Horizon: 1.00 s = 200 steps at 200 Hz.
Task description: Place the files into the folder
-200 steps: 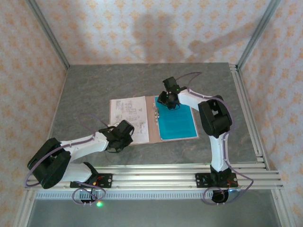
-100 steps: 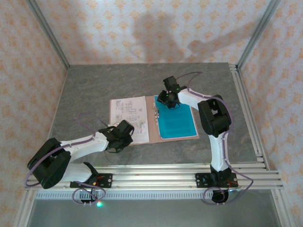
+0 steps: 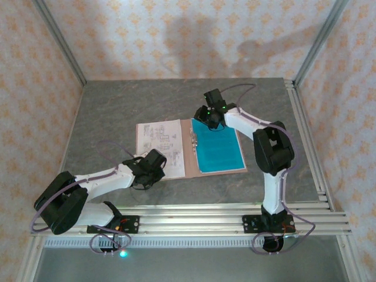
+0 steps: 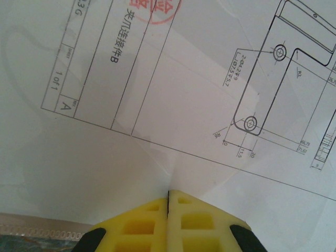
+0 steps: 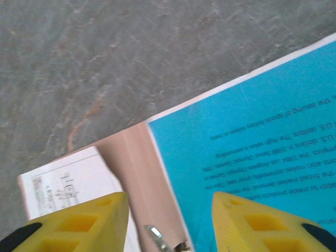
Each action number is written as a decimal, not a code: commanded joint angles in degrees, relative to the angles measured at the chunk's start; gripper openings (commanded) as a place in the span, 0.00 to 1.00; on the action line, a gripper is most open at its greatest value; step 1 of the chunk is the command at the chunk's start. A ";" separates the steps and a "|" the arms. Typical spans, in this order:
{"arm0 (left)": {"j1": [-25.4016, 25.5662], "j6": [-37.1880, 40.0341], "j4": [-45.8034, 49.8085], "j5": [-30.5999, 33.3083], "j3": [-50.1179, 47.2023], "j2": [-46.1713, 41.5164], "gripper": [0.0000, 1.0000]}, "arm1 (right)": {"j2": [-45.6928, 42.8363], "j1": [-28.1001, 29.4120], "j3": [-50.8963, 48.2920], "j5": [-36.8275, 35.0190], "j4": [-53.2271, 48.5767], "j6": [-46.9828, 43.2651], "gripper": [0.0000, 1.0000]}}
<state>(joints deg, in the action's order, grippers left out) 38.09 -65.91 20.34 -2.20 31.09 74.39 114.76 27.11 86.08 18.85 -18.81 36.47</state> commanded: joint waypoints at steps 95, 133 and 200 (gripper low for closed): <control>-0.64 -0.08 2.12 2.90 -0.11 -0.10 0.00 | 14.00 4.09 20.35 -4.53 -14.65 -8.05 0.10; -0.64 -0.58 1.79 2.87 -0.24 -0.11 0.00 | 15.75 4.36 22.44 -3.83 -16.95 -9.26 0.10; -0.64 -0.97 1.49 2.81 -0.46 -0.18 0.00 | 16.37 4.78 23.90 -1.68 -18.97 -10.64 0.12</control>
<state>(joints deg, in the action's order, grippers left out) 38.09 -66.08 20.36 -2.02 31.09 74.39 130.80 31.29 107.87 16.71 -35.44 27.20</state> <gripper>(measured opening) 0.045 0.115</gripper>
